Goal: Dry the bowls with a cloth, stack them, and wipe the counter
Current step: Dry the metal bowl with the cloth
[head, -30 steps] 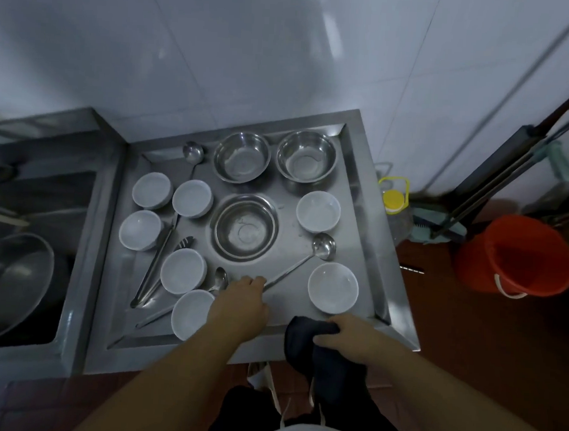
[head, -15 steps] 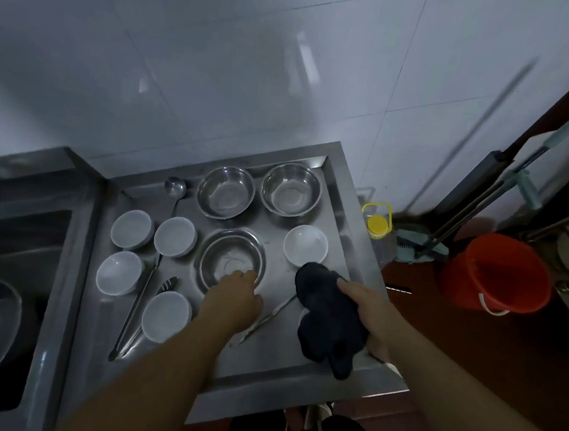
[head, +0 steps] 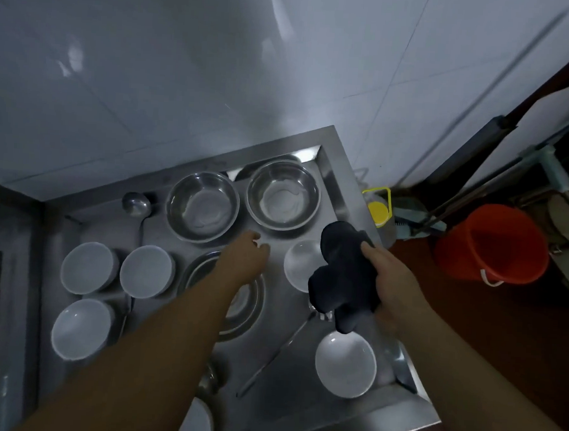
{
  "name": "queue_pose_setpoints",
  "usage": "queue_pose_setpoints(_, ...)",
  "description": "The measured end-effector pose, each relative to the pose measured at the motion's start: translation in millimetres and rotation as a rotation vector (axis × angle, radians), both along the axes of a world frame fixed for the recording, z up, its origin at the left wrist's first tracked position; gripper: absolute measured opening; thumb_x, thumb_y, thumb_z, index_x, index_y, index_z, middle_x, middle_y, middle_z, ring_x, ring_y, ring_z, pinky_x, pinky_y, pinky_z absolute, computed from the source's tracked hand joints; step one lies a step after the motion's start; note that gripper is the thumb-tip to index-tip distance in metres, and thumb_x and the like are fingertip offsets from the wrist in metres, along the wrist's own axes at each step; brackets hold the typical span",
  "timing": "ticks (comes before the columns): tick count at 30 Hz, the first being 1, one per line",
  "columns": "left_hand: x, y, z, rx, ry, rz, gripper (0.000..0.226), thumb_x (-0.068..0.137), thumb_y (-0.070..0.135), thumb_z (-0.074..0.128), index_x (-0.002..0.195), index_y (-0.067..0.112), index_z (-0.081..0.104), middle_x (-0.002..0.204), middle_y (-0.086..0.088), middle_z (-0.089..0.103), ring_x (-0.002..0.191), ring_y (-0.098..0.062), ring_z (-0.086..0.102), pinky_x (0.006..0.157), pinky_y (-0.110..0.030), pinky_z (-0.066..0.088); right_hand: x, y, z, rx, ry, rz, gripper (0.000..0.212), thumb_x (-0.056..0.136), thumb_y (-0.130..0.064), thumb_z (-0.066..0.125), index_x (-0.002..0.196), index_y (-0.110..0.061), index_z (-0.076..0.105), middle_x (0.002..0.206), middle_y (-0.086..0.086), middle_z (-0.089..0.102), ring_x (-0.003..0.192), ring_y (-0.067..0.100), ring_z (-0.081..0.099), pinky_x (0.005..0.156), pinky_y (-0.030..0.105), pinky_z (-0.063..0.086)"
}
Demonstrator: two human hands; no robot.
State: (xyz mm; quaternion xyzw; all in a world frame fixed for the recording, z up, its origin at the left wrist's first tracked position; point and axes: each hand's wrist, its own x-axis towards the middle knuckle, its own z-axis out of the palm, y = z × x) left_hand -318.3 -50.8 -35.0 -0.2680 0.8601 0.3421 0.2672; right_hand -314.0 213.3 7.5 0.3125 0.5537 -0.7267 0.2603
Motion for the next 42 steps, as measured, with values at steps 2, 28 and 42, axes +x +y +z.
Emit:
queue_pose_setpoints(2, -20.1, -3.1, -17.2, 0.086, -0.014, 0.165, 0.041, 0.099, 0.039, 0.054, 0.134, 0.017, 0.063, 0.131, -0.012, 0.068, 0.107, -0.031, 0.066, 0.093, -0.039, 0.052, -6.5, -3.3, -6.6, 0.016, 0.01, -0.03, 0.042, 0.082, -0.046, 0.072, 0.115, -0.02, 0.078, 0.113, 0.014, 0.079, 0.099, 0.029, 0.078, 0.067, 0.034, 0.058)
queue_pose_setpoints(28, -10.8, 10.1, 15.9, 0.75, 0.261, 1.017, 0.003, 0.099, 0.009, 0.065, 0.097, 0.008, 0.066, 0.094, -0.012, 0.073, 0.08, -0.021, 0.072, 0.069, -0.031, 0.061, 10.2, -2.4, 60.1, -0.216, -0.038, -0.027, 0.051, 0.104, -0.031, 0.046, 0.137, 0.007, 0.057, 0.115, 0.025, 0.064, 0.107, 0.034, 0.065, 0.081, 0.037, 0.047)
queue_pose_setpoints(42, 155.3, 40.6, 175.7, 0.993, 0.36, 0.765, 0.036, 0.095, 0.023, 0.065, 0.122, 0.0, 0.069, 0.111, -0.022, 0.069, 0.1, -0.036, 0.066, 0.097, -0.051, 0.054, 56.7, -7.6, 166.5, 0.375, 0.85, 0.607, 0.028, 0.1, -0.028, 0.069, 0.114, -0.052, 0.071, 0.094, -0.029, 0.071, 0.094, -0.01, 0.064, 0.084, 0.011, 0.044)
